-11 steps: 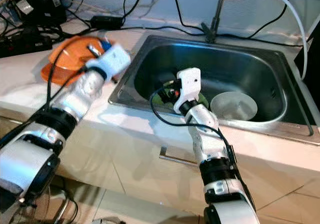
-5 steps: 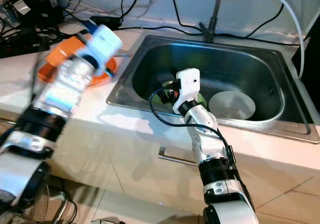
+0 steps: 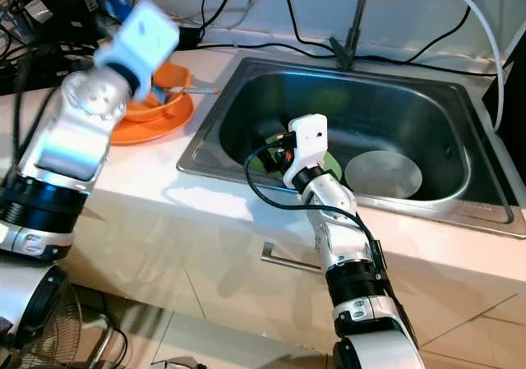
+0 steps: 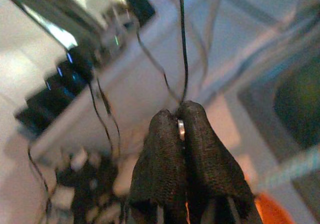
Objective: Kitchen organization
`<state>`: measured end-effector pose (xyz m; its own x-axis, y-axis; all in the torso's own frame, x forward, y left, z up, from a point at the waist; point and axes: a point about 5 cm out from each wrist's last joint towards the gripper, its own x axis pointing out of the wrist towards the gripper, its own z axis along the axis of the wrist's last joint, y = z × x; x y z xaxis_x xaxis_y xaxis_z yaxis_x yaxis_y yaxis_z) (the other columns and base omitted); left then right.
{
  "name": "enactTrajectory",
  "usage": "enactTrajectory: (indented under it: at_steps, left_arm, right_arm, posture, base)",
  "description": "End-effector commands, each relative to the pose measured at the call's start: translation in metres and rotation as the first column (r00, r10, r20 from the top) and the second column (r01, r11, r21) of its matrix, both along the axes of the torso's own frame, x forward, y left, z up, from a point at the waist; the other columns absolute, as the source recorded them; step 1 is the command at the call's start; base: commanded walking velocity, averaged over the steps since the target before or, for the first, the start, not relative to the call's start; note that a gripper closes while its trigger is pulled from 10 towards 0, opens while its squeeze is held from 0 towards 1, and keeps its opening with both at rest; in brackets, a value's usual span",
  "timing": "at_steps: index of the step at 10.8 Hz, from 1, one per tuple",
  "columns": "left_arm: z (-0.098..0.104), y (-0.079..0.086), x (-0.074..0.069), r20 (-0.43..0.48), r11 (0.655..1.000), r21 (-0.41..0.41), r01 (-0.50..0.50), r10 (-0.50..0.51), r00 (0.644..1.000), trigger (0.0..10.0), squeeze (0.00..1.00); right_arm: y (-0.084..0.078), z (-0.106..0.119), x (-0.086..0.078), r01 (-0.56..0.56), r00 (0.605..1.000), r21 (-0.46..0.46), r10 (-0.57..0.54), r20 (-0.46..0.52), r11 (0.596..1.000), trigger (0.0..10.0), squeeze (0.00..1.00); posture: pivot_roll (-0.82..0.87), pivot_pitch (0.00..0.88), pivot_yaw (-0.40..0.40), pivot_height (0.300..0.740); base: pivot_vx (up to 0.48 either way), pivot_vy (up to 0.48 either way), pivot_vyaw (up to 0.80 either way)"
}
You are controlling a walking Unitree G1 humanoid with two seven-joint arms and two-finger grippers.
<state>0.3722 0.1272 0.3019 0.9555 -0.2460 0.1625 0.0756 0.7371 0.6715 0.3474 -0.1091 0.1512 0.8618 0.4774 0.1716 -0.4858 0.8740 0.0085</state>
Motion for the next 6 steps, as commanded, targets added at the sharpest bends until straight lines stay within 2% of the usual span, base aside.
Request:
enactTrajectory:
  at_steps: [1,2,3,4,5,6]
  left_arm:
    - [0.026,-0.015,-0.011,0.132,0.992,-0.044,0.117,-0.110,0.985,10.0,0.00]
    - [0.033,-0.024,-0.018,0.185,0.973,-0.112,0.202,-0.179,0.966,10.0,0.00]
    - [0.035,-0.032,-0.023,0.210,0.938,-0.191,0.288,-0.247,0.946,10.0,0.00]
    - [0.025,-0.044,-0.029,0.188,0.849,-0.323,0.418,-0.376,0.907,10.0,0.00]
    - [0.010,-0.051,-0.028,0.137,0.789,-0.405,0.462,-0.448,0.884,10.0,0.00]
    - [0.002,-0.054,-0.028,0.118,0.746,-0.463,0.479,-0.484,0.867,10.0,0.00]
  right_arm:
    - [0.000,0.000,0.001,0.001,1.000,-0.003,-0.001,0.001,1.000,10.0,0.00]
    - [0.000,0.000,0.001,0.005,1.000,-0.003,-0.005,0.001,1.000,10.0,0.00]
    - [-0.002,0.000,0.002,0.021,1.000,-0.001,-0.021,0.004,1.000,10.0,0.00]
    - [-0.005,0.002,0.003,0.042,0.999,-0.003,-0.042,0.018,0.999,10.0,0.00]
    - [-0.006,0.004,0.003,0.045,0.999,-0.014,-0.045,0.028,0.999,10.0,0.00]
    - [-0.008,0.004,0.003,0.049,0.998,-0.017,-0.049,0.031,0.999,10.0,0.00]
  posture:
    - [0.11,0.000,0.013,0.740]
    - [0.11,0.000,0.013,0.740]
    - [0.11,0.000,0.013,0.740]
    - [0.10,0.000,0.015,0.740]
    - [0.10,0.000,0.017,0.740]
    - [0.09,0.000,0.018,0.740]
  base:
    - [0.000,0.000,0.00]
    - [0.000,0.000,0.00]
    - [0.000,0.000,0.00]
    - [0.000,0.000,0.00]
    - [0.000,0.000,0.00]
    - [0.000,0.000,0.00]
